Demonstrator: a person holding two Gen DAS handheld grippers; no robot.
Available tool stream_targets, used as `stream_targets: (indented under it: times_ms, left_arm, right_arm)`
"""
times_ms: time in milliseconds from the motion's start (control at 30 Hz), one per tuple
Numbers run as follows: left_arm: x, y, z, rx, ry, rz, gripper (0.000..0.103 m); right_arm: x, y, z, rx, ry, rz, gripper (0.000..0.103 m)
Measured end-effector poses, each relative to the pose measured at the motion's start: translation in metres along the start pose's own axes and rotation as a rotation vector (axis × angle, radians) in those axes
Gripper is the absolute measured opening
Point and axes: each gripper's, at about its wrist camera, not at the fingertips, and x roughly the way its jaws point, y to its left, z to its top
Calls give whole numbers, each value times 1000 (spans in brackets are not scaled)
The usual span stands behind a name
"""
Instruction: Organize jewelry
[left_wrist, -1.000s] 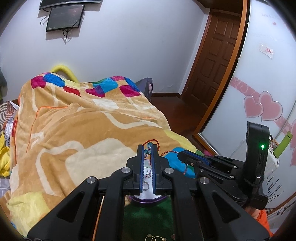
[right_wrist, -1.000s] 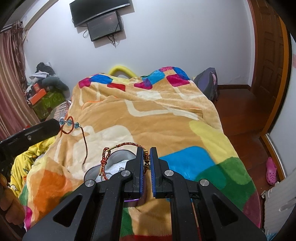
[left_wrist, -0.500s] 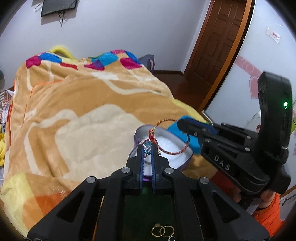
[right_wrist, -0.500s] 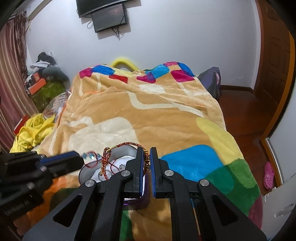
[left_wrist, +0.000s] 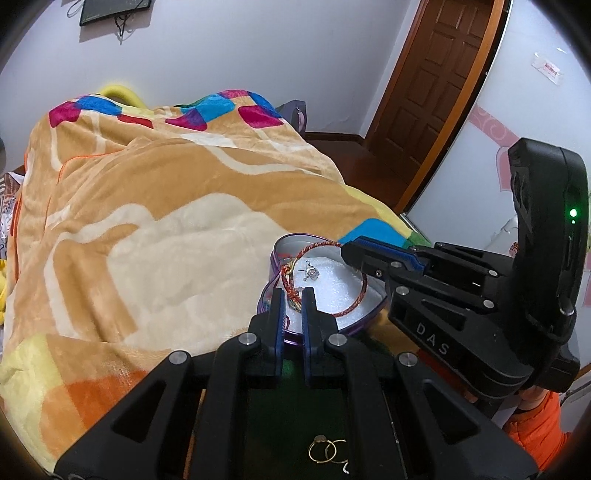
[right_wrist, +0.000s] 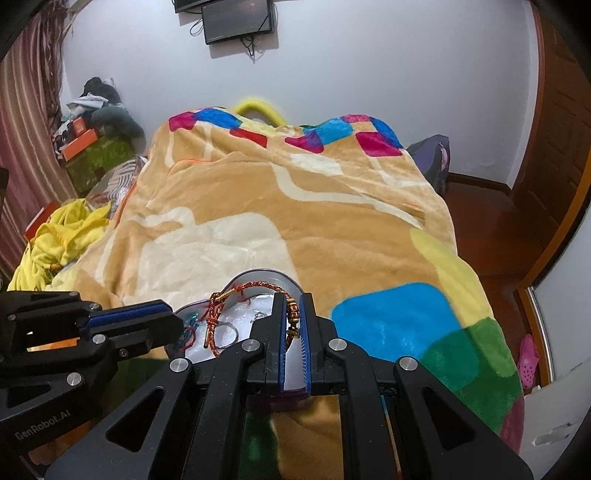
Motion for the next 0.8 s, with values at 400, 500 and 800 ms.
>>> stream_targets:
  times_ms: [400,500,800]
  left_arm:
    - [-23,-1,-1,0,-26,37,22]
    - [-33,-2,-1,2,-40,45,25]
    - [-65,-9,-4,17,-85,67,32]
  right_arm:
    - [-22,5,-1,12,5,3,8]
    - [-34,7,-1,6,-20,-5,14]
    - [-80,15,-1,-1,-119,-34,33]
